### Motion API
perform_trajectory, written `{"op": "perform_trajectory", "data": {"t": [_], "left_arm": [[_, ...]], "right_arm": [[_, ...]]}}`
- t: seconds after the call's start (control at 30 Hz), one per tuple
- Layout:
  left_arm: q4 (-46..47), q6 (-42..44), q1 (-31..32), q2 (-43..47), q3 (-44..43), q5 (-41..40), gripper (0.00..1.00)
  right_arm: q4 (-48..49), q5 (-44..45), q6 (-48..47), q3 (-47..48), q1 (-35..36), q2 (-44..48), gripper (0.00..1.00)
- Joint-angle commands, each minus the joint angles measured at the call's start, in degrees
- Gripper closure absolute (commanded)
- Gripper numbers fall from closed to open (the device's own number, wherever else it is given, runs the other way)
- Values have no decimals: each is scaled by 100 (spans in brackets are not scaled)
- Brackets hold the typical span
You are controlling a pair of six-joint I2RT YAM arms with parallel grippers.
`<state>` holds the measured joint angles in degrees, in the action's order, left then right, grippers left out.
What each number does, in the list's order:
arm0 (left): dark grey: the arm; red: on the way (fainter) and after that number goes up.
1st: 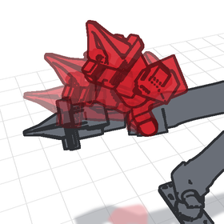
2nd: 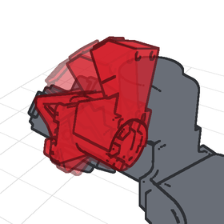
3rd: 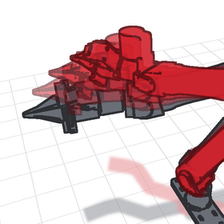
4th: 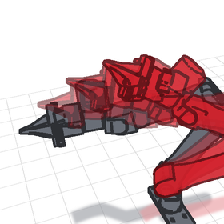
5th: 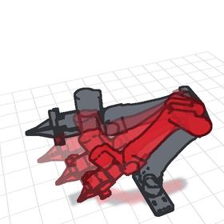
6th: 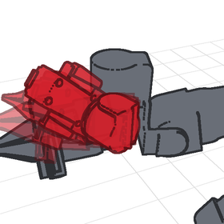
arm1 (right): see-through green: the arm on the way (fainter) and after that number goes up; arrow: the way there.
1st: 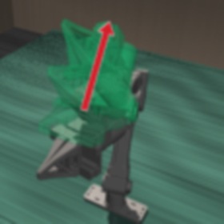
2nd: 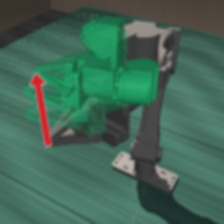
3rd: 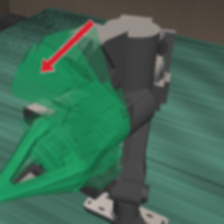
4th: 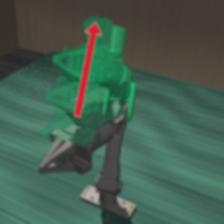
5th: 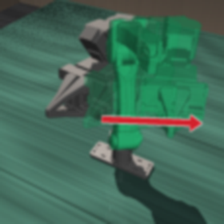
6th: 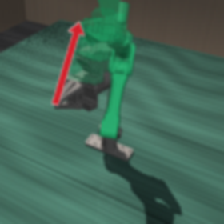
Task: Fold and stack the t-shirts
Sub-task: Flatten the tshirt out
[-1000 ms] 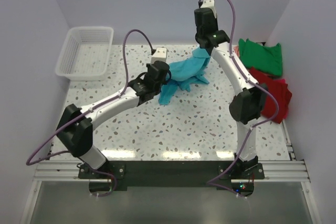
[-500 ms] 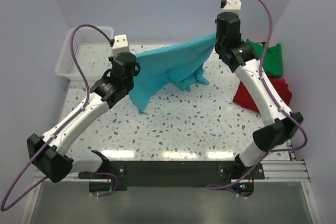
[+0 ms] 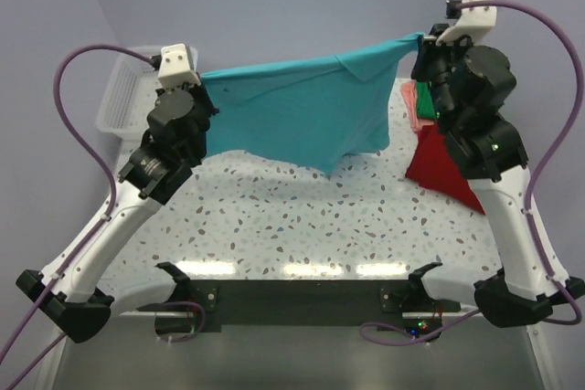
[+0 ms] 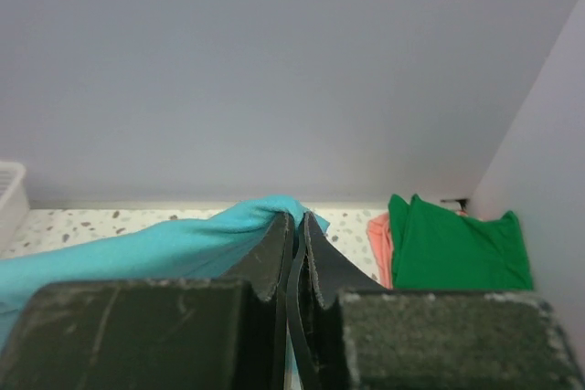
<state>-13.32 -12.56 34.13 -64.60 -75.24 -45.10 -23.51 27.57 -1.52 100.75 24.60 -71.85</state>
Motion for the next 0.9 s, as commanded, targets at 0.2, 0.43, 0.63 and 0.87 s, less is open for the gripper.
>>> {"op": "perform_trajectory", "data": {"t": [0.2,0.43,0.63,0.87], "left_arm": [[1095,676,-47,896,141,1213,100],[990,544,-47,888,115,2303,100],[981,229,-47,537,141,1676,100],[1235,157,-56,-96,265,221,100]], "right_arm": [[733,-1394,-42,260,-25,1042,100],[742,-1650,29,577,-17,1209,100],[892,-1309,-76,577,-17,929,100],[1357,-745,-375,165,-25,-231,100]]}}
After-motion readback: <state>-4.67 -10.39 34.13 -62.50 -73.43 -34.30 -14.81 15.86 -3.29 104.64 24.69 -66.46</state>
